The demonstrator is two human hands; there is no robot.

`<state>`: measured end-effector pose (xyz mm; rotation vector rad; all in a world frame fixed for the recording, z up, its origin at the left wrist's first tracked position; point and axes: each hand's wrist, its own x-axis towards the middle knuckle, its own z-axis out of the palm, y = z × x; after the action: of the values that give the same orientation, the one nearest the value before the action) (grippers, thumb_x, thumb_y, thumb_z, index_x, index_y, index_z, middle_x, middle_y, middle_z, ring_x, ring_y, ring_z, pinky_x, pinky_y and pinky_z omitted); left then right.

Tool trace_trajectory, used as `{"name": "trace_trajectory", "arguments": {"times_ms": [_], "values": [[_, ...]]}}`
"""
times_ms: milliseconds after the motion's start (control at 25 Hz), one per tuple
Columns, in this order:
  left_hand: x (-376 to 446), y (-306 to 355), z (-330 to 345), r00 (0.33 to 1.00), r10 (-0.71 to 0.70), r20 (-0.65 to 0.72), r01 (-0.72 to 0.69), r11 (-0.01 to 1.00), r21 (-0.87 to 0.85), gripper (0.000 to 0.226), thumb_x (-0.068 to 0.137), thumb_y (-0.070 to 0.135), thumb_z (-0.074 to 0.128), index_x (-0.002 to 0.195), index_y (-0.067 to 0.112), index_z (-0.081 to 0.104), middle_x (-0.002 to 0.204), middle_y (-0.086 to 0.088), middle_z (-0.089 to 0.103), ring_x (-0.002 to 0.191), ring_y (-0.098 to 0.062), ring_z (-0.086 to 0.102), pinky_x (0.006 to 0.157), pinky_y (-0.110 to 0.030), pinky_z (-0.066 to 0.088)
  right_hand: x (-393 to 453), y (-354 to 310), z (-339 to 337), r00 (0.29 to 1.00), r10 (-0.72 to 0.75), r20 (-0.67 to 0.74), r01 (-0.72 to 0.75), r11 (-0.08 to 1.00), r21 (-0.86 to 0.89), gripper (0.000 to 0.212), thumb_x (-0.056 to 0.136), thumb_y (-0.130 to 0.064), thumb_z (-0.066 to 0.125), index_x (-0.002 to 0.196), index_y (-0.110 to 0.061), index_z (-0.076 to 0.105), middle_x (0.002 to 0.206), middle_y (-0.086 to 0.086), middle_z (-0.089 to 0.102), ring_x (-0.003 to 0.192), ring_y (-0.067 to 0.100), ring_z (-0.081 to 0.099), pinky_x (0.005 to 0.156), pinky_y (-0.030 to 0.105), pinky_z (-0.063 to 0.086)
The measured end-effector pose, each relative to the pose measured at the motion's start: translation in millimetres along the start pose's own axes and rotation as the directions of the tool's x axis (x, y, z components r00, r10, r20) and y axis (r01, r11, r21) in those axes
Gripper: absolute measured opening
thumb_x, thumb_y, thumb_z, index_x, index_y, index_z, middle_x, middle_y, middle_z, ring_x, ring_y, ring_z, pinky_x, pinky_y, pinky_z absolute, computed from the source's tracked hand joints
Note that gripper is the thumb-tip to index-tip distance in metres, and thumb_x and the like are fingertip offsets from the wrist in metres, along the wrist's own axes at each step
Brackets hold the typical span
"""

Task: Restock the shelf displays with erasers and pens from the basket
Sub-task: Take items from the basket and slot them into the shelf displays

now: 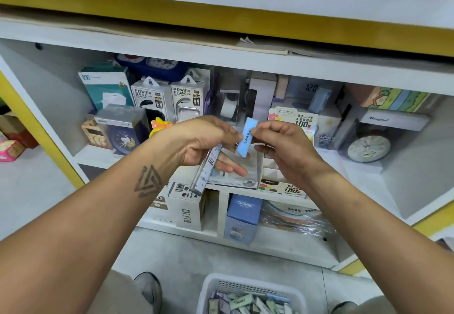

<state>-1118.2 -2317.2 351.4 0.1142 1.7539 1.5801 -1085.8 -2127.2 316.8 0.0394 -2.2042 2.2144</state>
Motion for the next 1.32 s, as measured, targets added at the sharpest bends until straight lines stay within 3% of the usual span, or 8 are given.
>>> {"name": "trace_trajectory", "arguments": {"times_ms": [80, 160, 320, 480, 800, 1000, 1160, 1320], "values": [[1.7, 3.4, -1.7, 0.997, 0.020, -0.073, -0.015, 0.998, 0.062, 0.033, 0.096, 0.027, 0.059, 0.116, 0.000, 0.059, 0.102, -0.021, 0.073, 0.064, -0.031, 0.070, 0.037, -0.022, 0.045, -0.8, -1.8, 0.2, 1.000, 0.008, 0.014, -0.008, 1.000, 0.009, 0.013, 0.095, -0.009, 0.064, 0.085, -0.011, 0.071, 0.087, 0.011, 0.074, 0.079, 0.018, 0.069, 0.077, 0.033, 0.057], [5.3, 6.4, -2.2, 0.986, 0.077, -0.149, -0.063, 0.993, 0.097, 0.034, 0.094, 0.033, 0.062, 0.109, 0.002, 0.062, 0.091, -0.018, 0.073, 0.045, -0.019, 0.053, 0.036, -0.019, 0.031, -2.0, -1.1, 0.9, 1.000, 0.022, 0.018, -0.021, 0.998, -0.059, 0.012, 0.096, -0.012, 0.063, 0.088, -0.011, 0.071, 0.082, 0.005, 0.071, 0.074, 0.015, 0.066, 0.071, 0.031, 0.056], [7.8, 5.9, -0.8, 0.976, 0.133, -0.172, -0.119, 0.989, 0.093, 0.027, 0.092, 0.031, 0.066, 0.103, 0.006, 0.068, 0.076, -0.016, 0.070, 0.039, -0.015, 0.040, 0.038, -0.017, 0.026, -6.1, 0.7, -0.8, 0.995, 0.043, 0.089, -0.030, 0.989, -0.143, 0.013, 0.097, -0.017, 0.063, 0.103, -0.009, 0.072, 0.082, 0.005, 0.071, 0.071, 0.018, 0.066, 0.067, 0.034, 0.058], [6.9, 3.3, -5.8, 0.964, 0.155, -0.217, -0.140, 0.987, 0.083, 0.015, 0.091, 0.011, 0.065, 0.103, 0.002, 0.066, 0.082, -0.021, 0.073, 0.037, -0.014, 0.041, 0.037, -0.017, 0.027, -7.4, 0.4, -6.1, 0.992, 0.066, 0.107, -0.058, 0.995, -0.076, 0.017, 0.094, -0.020, 0.068, 0.104, -0.008, 0.072, 0.081, 0.009, 0.070, 0.061, 0.024, 0.065, 0.050, 0.026, 0.050], [1.2, -2.0, -24.7, 0.961, 0.099, -0.258, -0.090, 0.995, 0.045, 0.007, 0.090, 0.005, 0.063, 0.097, 0.003, 0.065, 0.086, -0.023, 0.074, 0.035, -0.011, 0.040, 0.037, -0.016, 0.027, 2.0, 6.8, -11.3, 0.993, 0.111, 0.049, -0.120, 0.962, 0.244, 0.012, 0.093, 0.003, 0.062, 0.100, 0.003, 0.072, 0.084, 0.012, 0.072, 0.074, 0.020, 0.072, 0.069, 0.018, 0.057], [-3.3, -3.3, -34.5, 0.947, -0.014, -0.321, 0.010, 1.000, -0.013, 0.016, 0.092, 0.024, 0.058, 0.088, 0.009, 0.055, 0.066, -0.010, 0.063, 0.042, -0.012, 0.039, 0.037, -0.017, 0.028, 6.1, 9.6, -5.7, 0.996, -0.083, 0.011, 0.084, 0.985, -0.148, 0.013, 0.091, 0.004, 0.066, 0.103, 0.000, 0.069, 0.079, 0.014, 0.071, 0.068, 0.022, 0.072, 0.067, 0.026, 0.059], [-12.5, -1.5, -38.6, 0.951, 0.010, -0.309, -0.057, 0.988, -0.142, 0.009, 0.081, 0.021, 0.055, 0.078, 0.012, 0.054, 0.069, -0.007, 0.055, 0.051, -0.014, 0.042, 0.049, -0.022, 0.035, 8.2, 19.0, -0.4, 0.981, -0.185, 0.060, 0.181, 0.758, -0.626, 0.015, 0.088, -0.003, 0.073, 0.091, -0.017, 0.072, 0.080, 0.003, 0.071, 0.067, 0.017, 0.072, 0.069, 0.030, 0.061], [-23.1, -1.0, -43.0, 0.952, 0.022, -0.306, -0.097, 0.968, -0.231, 0.026, 0.070, 0.014, 0.042, 0.089, 0.005, 0.057, 0.076, -0.011, 0.058, 0.055, -0.018, 0.046, 0.054, -0.026, 0.036, 6.2, 24.7, 8.2, 0.964, -0.209, 0.163, 0.262, 0.664, -0.700, 0.016, 0.088, -0.002, 0.072, 0.099, -0.014, 0.075, 0.080, -0.004, 0.069, 0.075, 0.014, 0.069, 0.076, 0.030, 0.060]]}}
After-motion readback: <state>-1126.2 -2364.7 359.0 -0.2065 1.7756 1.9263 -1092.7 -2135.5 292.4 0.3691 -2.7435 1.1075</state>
